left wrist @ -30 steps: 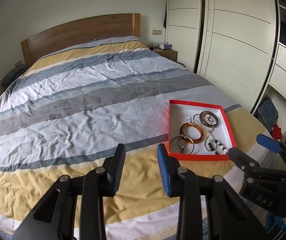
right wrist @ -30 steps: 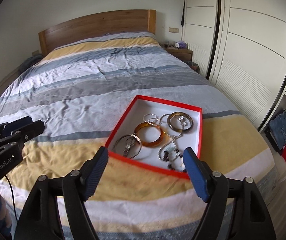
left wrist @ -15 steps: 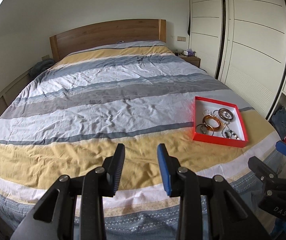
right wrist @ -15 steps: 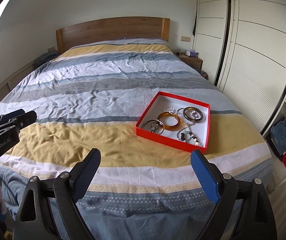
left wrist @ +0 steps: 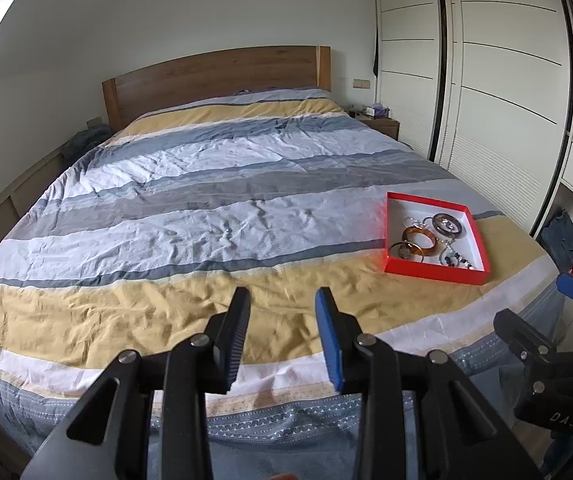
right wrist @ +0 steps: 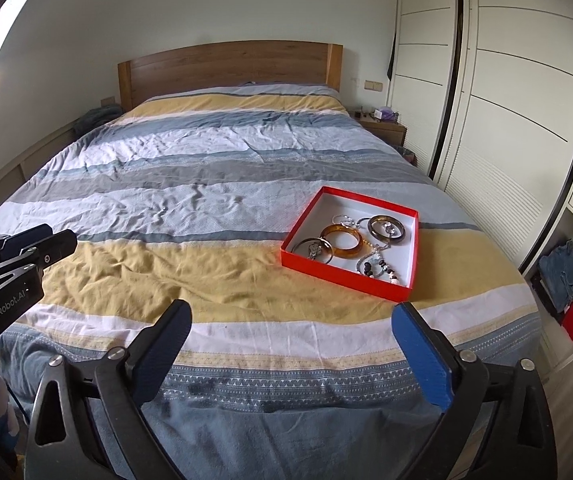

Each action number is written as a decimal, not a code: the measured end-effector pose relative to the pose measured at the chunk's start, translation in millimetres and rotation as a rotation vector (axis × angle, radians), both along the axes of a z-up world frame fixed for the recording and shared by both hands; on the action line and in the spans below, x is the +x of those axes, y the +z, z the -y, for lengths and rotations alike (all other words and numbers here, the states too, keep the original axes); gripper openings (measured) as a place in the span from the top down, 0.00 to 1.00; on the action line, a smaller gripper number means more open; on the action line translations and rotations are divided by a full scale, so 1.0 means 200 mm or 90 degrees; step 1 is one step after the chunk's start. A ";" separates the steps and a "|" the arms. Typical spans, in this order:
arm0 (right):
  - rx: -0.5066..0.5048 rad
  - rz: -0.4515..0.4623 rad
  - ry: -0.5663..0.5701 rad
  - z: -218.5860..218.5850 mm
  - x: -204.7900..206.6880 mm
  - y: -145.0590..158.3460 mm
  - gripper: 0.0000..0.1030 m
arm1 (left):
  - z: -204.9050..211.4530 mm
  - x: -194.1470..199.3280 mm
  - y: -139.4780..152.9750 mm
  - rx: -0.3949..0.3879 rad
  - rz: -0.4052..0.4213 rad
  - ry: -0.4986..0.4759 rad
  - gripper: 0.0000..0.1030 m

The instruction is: Organize jewelry

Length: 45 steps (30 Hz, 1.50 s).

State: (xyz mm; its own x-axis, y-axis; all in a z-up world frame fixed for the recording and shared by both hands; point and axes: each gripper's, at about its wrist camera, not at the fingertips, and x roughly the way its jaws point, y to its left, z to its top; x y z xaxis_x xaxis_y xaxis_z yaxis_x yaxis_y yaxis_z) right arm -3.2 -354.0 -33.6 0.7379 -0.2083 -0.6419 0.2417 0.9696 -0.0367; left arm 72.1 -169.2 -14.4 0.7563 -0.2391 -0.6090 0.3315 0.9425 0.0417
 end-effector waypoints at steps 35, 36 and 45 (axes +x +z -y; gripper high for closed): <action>0.011 -0.016 0.023 0.06 0.02 -0.09 0.00 | 0.04 0.02 -0.08 0.017 -0.026 -0.001 0.61; 0.011 -0.018 0.023 0.06 0.02 -0.09 0.00 | 0.04 0.02 -0.08 0.017 -0.026 0.000 0.61; 0.011 -0.026 0.025 0.06 0.04 -0.11 0.00 | 0.03 0.02 -0.10 0.016 -0.031 0.000 0.60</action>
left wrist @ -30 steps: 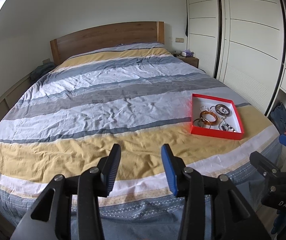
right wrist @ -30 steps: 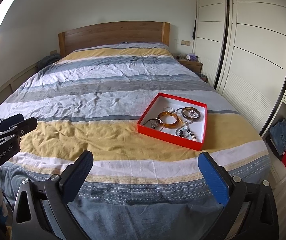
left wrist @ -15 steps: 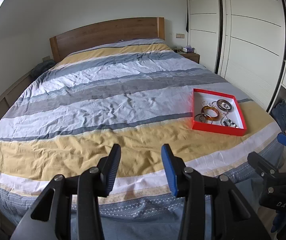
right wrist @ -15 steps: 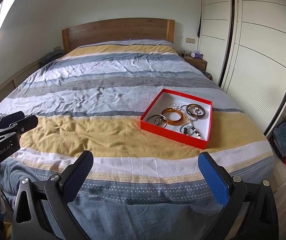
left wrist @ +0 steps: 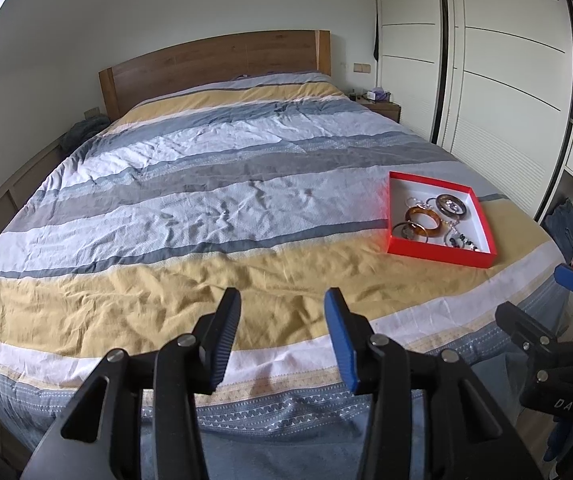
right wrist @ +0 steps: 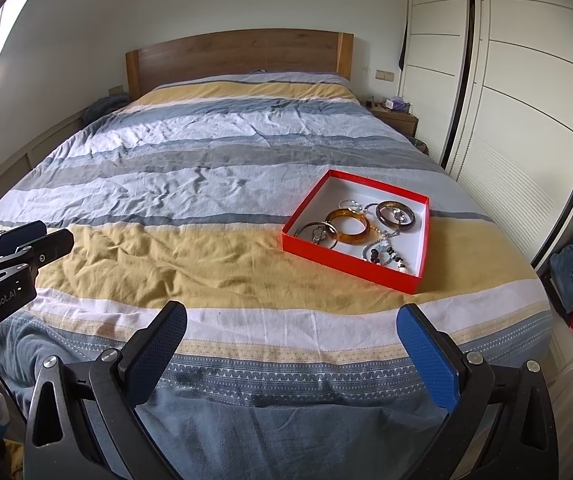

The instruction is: Organize jewelry

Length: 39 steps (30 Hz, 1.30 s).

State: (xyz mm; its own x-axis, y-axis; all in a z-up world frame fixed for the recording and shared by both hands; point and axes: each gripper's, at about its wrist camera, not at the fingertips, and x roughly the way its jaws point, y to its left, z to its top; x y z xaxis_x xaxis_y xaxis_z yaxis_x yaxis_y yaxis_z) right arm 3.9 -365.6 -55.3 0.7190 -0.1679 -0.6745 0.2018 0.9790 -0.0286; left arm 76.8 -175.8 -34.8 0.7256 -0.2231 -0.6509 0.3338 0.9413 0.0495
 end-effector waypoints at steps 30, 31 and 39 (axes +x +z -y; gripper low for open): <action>-0.002 -0.006 -0.009 0.01 -0.01 -0.01 0.00 | -0.03 -0.03 -0.05 0.002 -0.006 0.003 0.58; -0.002 -0.007 -0.010 0.00 -0.01 -0.01 0.00 | -0.03 -0.03 -0.05 0.002 -0.006 0.003 0.58; -0.002 -0.008 -0.011 0.00 -0.01 -0.02 0.00 | -0.03 -0.03 -0.06 0.003 -0.009 0.003 0.58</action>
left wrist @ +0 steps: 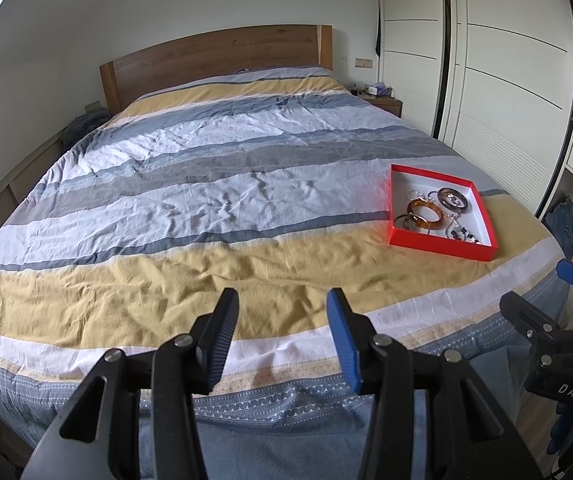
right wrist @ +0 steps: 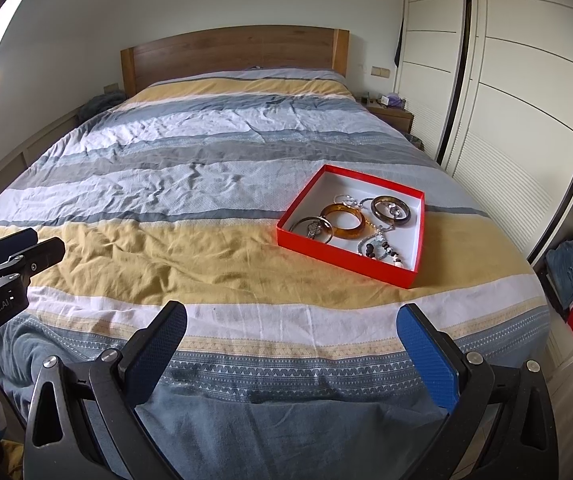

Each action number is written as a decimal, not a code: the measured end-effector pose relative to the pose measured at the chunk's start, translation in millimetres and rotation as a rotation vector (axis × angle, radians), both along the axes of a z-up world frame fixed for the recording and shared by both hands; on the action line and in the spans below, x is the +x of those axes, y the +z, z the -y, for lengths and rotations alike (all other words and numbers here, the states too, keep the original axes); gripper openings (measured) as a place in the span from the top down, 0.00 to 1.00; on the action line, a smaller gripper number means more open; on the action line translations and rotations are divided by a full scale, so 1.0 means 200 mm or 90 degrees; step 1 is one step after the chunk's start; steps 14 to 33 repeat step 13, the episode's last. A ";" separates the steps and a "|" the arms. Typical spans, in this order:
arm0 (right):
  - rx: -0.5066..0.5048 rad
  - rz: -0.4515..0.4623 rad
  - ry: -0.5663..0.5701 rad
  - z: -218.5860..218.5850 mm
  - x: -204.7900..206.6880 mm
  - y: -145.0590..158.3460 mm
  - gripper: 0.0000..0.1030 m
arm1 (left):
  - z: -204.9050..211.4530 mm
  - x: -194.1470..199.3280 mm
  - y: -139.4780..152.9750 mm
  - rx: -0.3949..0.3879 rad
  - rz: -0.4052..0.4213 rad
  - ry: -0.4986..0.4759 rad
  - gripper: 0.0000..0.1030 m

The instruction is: Organize jewelry

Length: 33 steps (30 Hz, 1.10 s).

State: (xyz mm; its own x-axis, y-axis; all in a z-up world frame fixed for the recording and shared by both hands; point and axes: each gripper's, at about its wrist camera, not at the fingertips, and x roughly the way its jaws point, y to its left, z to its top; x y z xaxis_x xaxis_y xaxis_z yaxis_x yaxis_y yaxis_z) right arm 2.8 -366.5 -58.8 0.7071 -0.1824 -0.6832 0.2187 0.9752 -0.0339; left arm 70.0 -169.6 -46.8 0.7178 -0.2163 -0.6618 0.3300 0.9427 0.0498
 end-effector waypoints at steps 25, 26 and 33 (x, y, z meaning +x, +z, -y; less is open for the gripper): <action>0.000 -0.001 0.000 0.00 0.00 0.00 0.00 | 0.00 0.00 -0.01 0.000 -0.009 -0.002 0.58; 0.000 -0.001 0.000 0.00 0.00 0.00 0.00 | 0.00 0.00 -0.01 0.000 -0.009 -0.002 0.58; 0.000 -0.001 0.000 0.00 0.00 0.00 0.00 | 0.00 0.00 -0.01 0.000 -0.009 -0.002 0.58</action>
